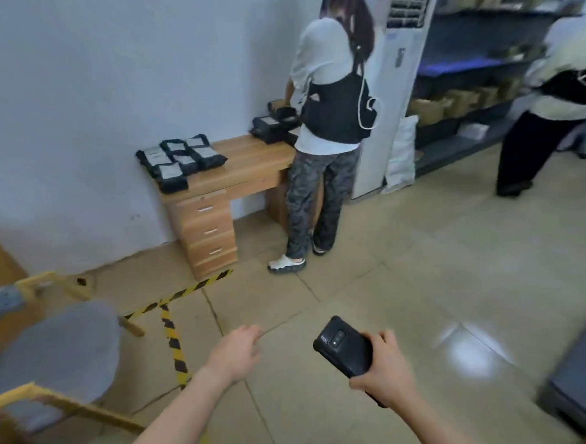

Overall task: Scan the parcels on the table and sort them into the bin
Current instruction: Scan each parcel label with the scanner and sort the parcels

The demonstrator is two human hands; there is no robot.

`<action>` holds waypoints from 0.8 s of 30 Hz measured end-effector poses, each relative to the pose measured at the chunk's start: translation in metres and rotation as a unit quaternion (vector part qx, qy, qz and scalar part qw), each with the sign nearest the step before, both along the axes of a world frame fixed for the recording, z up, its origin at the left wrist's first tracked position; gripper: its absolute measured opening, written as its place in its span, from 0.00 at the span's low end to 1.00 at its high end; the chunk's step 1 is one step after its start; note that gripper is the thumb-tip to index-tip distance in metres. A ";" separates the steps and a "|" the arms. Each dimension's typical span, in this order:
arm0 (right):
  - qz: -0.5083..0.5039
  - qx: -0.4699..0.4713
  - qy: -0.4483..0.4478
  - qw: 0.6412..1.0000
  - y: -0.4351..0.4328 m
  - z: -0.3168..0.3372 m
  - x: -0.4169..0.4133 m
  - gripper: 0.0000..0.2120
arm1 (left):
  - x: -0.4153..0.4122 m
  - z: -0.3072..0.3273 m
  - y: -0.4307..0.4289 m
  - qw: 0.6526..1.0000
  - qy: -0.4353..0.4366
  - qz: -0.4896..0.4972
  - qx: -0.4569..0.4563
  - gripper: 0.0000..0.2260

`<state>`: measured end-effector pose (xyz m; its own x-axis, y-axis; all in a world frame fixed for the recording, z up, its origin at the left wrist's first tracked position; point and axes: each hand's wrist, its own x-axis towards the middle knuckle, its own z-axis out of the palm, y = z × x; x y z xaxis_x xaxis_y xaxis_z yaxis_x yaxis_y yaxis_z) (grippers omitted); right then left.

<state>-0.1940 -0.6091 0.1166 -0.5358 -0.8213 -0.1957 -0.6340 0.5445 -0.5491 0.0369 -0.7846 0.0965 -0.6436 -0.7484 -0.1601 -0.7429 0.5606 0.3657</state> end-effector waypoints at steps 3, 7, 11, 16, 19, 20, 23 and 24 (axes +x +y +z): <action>-0.065 0.014 0.025 0.998 0.049 0.002 -0.067 0.36 | -0.091 0.004 0.014 0.998 0.001 -0.066 -0.002 0.19; -0.154 0.021 0.029 0.988 0.116 0.002 -0.141 0.37 | -0.204 0.007 0.050 0.987 -0.008 -0.159 -0.006 0.19; -0.241 0.017 0.027 0.970 0.185 0.003 -0.196 0.35 | -0.305 0.004 0.088 0.968 -0.012 -0.250 0.013 0.19; -0.359 -0.010 0.023 0.933 0.266 0.001 -0.243 0.41 | -0.421 0.002 0.142 0.932 -0.019 -0.363 0.004 0.18; -0.422 -0.001 0.026 0.906 0.311 -0.004 -0.261 0.41 | -0.486 0.000 0.181 0.903 -0.020 -0.429 -0.001 0.19; -0.444 0.008 0.028 0.896 0.325 -0.006 -0.267 0.41 | -0.506 -0.002 0.194 0.894 -0.021 -0.447 0.004 0.19; -0.511 0.032 0.024 0.859 0.361 -0.010 -0.285 0.37 | -0.566 -0.012 0.230 0.865 -0.019 -0.502 0.020 0.19; -0.531 0.041 0.020 0.846 0.371 -0.011 -0.292 0.35 | -0.586 -0.015 0.242 0.854 -0.020 -0.519 0.022 0.19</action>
<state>-0.4863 -0.2381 0.1058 -0.9707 0.1426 -0.1934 0.2195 0.8537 -0.4723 -0.5490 -0.5430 0.0810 -0.9499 0.2303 -0.2114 0.1345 0.9115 0.3886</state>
